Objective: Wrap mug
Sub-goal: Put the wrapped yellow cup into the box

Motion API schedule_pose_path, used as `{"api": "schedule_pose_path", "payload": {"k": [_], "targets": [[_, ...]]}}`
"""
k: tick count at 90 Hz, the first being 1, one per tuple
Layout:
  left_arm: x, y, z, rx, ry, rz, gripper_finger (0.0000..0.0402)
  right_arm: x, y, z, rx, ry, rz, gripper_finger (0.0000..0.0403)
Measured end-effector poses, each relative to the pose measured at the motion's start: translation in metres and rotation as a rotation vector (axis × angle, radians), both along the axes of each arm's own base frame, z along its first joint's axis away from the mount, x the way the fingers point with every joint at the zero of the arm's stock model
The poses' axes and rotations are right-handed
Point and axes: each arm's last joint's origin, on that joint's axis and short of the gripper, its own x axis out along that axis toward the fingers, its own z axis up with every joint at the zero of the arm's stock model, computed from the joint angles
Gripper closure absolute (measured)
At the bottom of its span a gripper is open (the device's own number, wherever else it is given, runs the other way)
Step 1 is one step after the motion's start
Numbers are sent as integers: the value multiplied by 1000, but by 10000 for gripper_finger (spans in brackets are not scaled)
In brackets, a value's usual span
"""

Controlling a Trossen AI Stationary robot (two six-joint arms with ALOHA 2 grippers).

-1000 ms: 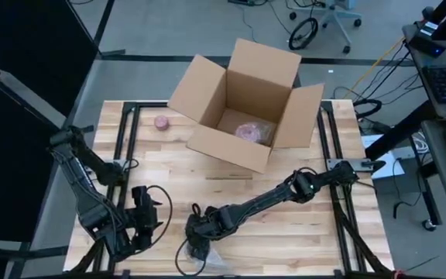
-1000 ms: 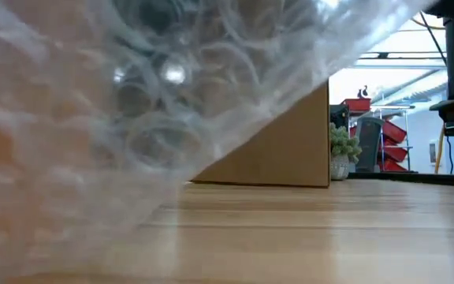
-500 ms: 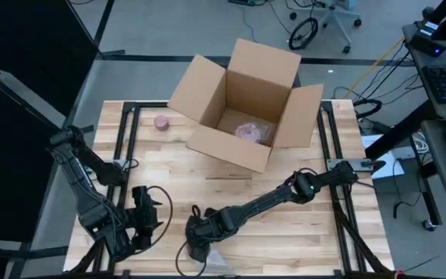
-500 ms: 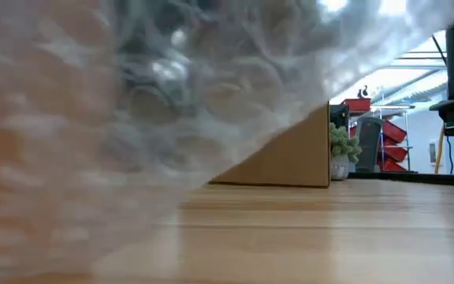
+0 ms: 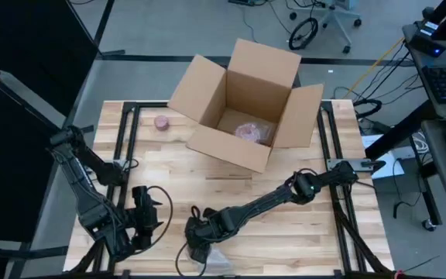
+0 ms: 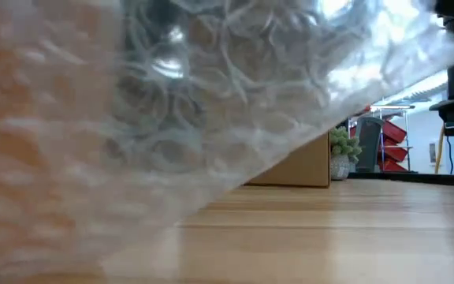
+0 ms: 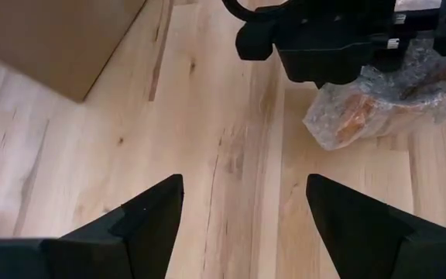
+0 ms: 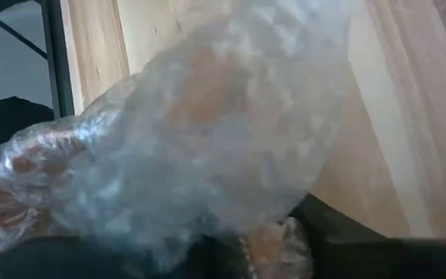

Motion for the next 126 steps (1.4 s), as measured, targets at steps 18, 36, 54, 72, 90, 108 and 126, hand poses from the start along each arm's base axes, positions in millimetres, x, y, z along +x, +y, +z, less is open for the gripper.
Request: {"api": "schedule_pose_path", "payload": {"k": [18,36,54,72,90,108,126], "targets": [[0,0,0,1,1,0,139,-7,9,29,-28,-70,2,341],[0,0,0,3,2,-1,139,-26,24,64,-129,-137,29,346],[0,0,0,8,4,-6,139,-44,30,115,-175,-248,-1,371],[0,0,0,5,8,-7,139,-57,33,149,-213,-338,-24,371],[-1,0,0,-6,22,-9,139,-70,35,174,-270,-409,-31,371],[-1,0,0,-8,24,-9,139,-91,29,219,-312,-523,-62,371],[-1,0,0,-9,24,-9,139,-112,23,258,-374,-628,-74,371]]}}
